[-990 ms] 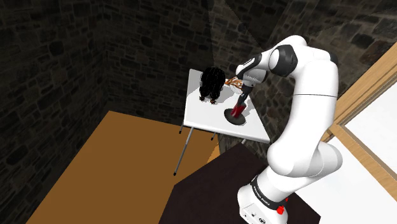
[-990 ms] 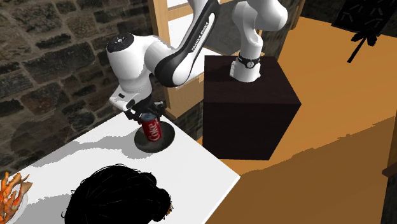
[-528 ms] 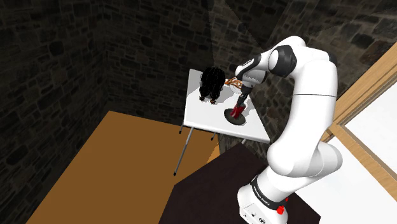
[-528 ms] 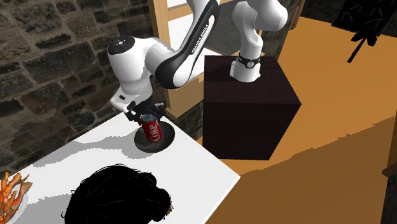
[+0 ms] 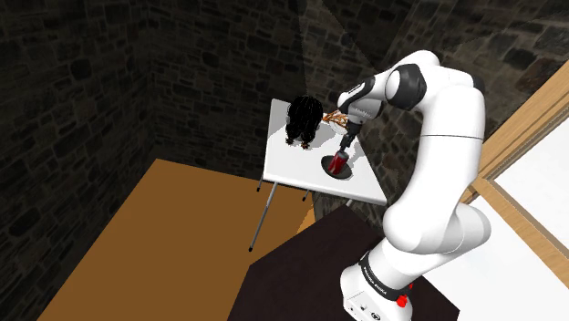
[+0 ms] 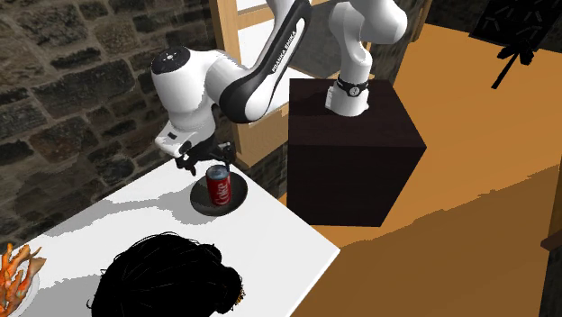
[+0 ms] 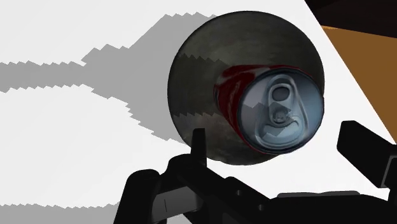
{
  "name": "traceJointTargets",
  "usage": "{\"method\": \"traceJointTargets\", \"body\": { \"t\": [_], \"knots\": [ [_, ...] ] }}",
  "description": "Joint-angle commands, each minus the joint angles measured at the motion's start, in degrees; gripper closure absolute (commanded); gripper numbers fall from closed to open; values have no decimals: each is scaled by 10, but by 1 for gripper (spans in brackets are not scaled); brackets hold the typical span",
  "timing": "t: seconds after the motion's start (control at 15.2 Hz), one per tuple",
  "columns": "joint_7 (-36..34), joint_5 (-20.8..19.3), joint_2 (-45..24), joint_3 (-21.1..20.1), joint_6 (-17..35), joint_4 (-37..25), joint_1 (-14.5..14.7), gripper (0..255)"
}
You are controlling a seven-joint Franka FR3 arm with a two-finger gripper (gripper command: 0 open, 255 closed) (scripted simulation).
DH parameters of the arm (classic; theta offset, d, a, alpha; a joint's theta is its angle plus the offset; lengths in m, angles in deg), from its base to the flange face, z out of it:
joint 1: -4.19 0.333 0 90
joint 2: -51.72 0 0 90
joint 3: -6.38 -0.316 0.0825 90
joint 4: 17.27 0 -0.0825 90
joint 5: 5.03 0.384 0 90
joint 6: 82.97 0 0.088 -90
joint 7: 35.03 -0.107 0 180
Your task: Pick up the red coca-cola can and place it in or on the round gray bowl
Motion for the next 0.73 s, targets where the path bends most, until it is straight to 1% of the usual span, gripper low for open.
{"method": "traceJointTargets", "body": {
  "t": [0.0,0.13,0.66],
  "knots": [
    [-2,-5,15,3,-22,-8,3,0],
    [-6,-10,32,7,-49,-18,7,0],
    [-6,-10,32,7,-49,-18,7,0]
  ]
}}
